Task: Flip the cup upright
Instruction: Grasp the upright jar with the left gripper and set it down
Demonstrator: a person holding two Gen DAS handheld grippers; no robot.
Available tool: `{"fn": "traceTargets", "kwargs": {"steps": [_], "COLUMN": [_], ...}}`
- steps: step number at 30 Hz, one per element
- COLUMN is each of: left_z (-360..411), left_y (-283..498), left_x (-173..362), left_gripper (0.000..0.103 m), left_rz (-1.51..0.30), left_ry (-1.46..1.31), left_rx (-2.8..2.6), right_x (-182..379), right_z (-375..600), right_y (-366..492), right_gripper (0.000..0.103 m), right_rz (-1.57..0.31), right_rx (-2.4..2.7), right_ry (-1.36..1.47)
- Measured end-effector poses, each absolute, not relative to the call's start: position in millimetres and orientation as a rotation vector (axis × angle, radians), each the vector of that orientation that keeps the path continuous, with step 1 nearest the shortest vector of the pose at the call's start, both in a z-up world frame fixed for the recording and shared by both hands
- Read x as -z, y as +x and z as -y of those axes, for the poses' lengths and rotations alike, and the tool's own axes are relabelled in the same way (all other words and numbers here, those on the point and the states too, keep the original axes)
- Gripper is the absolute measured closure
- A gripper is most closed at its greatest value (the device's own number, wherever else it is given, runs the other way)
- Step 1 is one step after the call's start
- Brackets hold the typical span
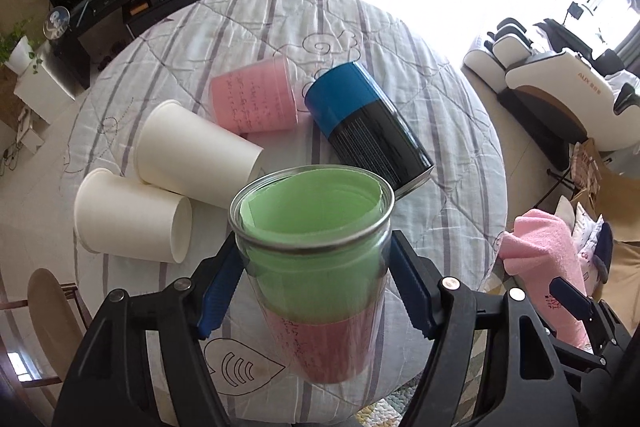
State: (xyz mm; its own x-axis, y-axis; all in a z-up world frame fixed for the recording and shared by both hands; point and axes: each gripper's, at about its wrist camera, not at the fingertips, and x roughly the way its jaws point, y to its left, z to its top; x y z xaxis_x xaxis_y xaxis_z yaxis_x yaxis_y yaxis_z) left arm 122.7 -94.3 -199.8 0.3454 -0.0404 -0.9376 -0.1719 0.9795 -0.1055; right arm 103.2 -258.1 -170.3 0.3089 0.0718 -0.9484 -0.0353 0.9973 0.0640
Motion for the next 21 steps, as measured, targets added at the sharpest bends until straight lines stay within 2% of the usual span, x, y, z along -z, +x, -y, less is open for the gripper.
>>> {"fn": "traceTargets", "kwargs": {"steps": [7,21], "left_z": [98.4,111.6], "left_y": [116.6,91.1], "left_x": [185.0,190.9], "left_gripper": [0.031,0.031], "left_rz": [-1.176,-1.193], "left_ry": [-0.167,-0.163], "left_rx": [-0.083,-0.047], "right_x": [165.1,171.8], "right_z": [257.9,258.1], "right_y": [99.4,88.5], "right_gripper": [0.021,0.021], "right_rz": [-1.249,-1.272], "right_rx": [-0.076,-0.081], "right_ry": [0.034,0.027]}}
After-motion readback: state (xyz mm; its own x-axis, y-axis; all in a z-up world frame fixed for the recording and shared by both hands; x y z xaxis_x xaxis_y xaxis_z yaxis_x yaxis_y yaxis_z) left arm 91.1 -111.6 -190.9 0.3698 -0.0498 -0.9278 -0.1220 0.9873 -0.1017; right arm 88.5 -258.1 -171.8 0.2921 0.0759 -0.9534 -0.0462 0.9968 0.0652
